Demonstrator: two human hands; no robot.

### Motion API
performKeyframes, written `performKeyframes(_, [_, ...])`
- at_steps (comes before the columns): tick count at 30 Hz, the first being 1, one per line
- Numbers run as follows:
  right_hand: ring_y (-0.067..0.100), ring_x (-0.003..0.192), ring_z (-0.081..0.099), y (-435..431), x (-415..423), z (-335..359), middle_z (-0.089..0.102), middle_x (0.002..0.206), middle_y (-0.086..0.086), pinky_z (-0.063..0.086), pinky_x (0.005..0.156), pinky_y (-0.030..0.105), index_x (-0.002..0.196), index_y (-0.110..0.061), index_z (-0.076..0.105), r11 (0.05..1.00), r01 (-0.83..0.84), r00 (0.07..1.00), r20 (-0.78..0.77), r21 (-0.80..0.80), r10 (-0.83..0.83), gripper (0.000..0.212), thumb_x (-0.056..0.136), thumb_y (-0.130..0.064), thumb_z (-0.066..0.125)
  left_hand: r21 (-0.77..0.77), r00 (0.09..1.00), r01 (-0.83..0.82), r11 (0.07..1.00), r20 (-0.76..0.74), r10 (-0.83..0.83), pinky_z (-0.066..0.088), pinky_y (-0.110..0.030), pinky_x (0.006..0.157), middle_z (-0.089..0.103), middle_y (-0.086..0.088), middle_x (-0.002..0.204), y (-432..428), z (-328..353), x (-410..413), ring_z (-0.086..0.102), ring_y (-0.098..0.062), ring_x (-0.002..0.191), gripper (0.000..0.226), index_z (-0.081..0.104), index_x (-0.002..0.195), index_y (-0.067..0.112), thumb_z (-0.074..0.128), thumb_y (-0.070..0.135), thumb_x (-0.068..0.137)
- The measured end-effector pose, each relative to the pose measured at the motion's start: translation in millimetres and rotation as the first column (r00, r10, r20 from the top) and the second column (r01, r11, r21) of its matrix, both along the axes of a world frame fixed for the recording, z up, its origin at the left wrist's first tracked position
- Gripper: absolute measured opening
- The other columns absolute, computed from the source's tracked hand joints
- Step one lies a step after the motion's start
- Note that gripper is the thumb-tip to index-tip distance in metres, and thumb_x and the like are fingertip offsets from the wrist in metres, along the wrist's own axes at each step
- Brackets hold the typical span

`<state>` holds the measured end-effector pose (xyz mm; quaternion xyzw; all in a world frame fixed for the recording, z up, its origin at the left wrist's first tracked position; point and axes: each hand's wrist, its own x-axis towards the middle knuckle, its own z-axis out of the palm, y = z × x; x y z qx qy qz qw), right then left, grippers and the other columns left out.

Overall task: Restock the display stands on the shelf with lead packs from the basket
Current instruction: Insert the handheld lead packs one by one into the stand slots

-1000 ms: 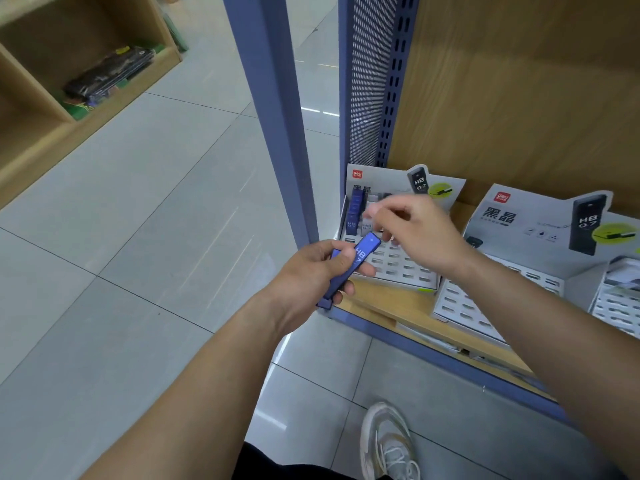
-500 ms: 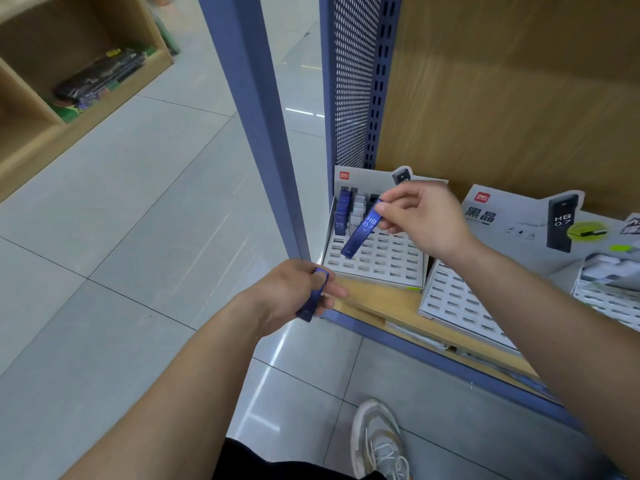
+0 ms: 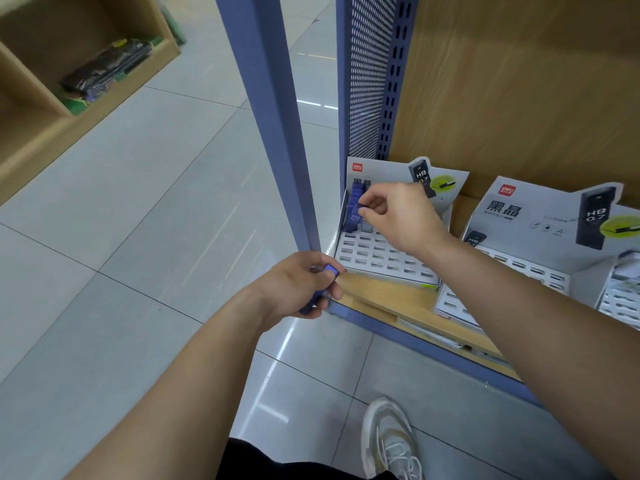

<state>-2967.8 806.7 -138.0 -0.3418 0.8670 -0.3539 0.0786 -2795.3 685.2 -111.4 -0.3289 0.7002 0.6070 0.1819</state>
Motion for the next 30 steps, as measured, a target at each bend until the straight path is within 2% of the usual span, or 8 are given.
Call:
performKeyframes(6, [0.007, 0.078, 0.065, 10.5, 5.5, -3.7, 0.070, 0.085, -0.003, 0.055, 0.076, 0.021, 0.100, -0.014, 0.074, 0.999, -0.052, 0.999, 0.006, 0.013, 0.052, 0.011, 0.090, -0.016, 0.072, 0.012, 0.997, 0.044, 0.999, -0.060, -0.043, 0.052, -0.017, 0.061, 0.077, -0.007, 0.098, 1.2, 3.4, 0.6, 0.057, -0.015, 0.067, 0.019, 0.063, 0.119, 0.005, 0.049, 0.005, 0.105])
performKeyframes(14, [0.009, 0.079, 0.064, 13.4, 9.6, -9.3, 0.071, 0.090, -0.001, 0.056, 0.078, 0.029, 0.101, -0.014, 0.075, 0.997, -0.071, 0.996, -0.049, 0.038, 0.073, 0.011, 0.091, -0.017, 0.070, -0.021, 0.994, 0.070, 0.997, -0.081, -0.072, 0.051, -0.015, 0.061, 0.078, -0.004, 0.099, 1.2, 4.6, 2.1, 0.061, -0.011, 0.068, 0.017, 0.063, 0.118, 0.009, 0.053, 0.008, 0.104])
performKeyframes(18, [0.018, 0.087, 0.061, -0.5, 1.4, -8.1, 0.068, 0.094, 0.003, 0.053, 0.080, 0.039, 0.099, -0.014, 0.077, 0.997, -0.051, 0.990, -0.129, 0.056, 0.058, 0.013, 0.093, -0.019, 0.067, -0.010, 0.991, 0.085, 0.996, -0.101, -0.085, 0.053, -0.016, 0.063, 0.077, -0.005, 0.101, 1.4, 6.7, 3.3, 0.061, -0.012, 0.071, 0.017, 0.064, 0.117, 0.012, 0.054, 0.009, 0.104])
performKeyframes(21, [0.021, 0.086, 0.062, -7.6, -1.0, -10.8, 0.069, 0.094, 0.004, 0.053, 0.078, 0.041, 0.096, -0.014, 0.077, 0.997, -0.022, 0.991, -0.129, 0.078, 0.032, 0.014, 0.094, -0.018, 0.064, -0.025, 0.988, 0.102, 0.994, -0.116, -0.105, 0.053, -0.017, 0.066, 0.077, -0.003, 0.100, 0.3, 7.4, 4.2, 0.061, -0.011, 0.073, 0.017, 0.064, 0.117, 0.014, 0.054, 0.010, 0.104])
performKeyframes(27, [0.014, 0.074, 0.064, -13.7, -4.7, -7.7, 0.071, 0.080, -0.002, 0.056, 0.072, 0.037, 0.090, -0.017, 0.077, 0.999, 0.017, 0.998, -0.053, 0.035, -0.015, 0.009, 0.091, -0.022, 0.069, -0.010, 0.989, 0.083, 0.997, -0.125, -0.083, 0.055, -0.021, 0.070, 0.078, 0.000, 0.100, -1.9, 6.5, 3.4, 0.064, -0.008, 0.073, 0.016, 0.065, 0.116, 0.016, 0.054, 0.013, 0.104])
performKeyframes(30, [0.014, 0.078, 0.063, -17.5, -2.6, -6.5, 0.065, 0.077, -0.009, 0.056, 0.074, 0.037, 0.087, -0.019, 0.076, 0.992, -0.036, 0.997, -0.061, 0.121, 0.043, 0.008, 0.090, -0.022, 0.070, 0.018, 0.990, 0.065, 0.998, -0.124, -0.062, 0.056, -0.021, 0.071, 0.078, -0.002, 0.101, 0.0, 6.1, 3.0, 0.063, -0.009, 0.073, 0.015, 0.065, 0.115, 0.014, 0.054, 0.014, 0.105])
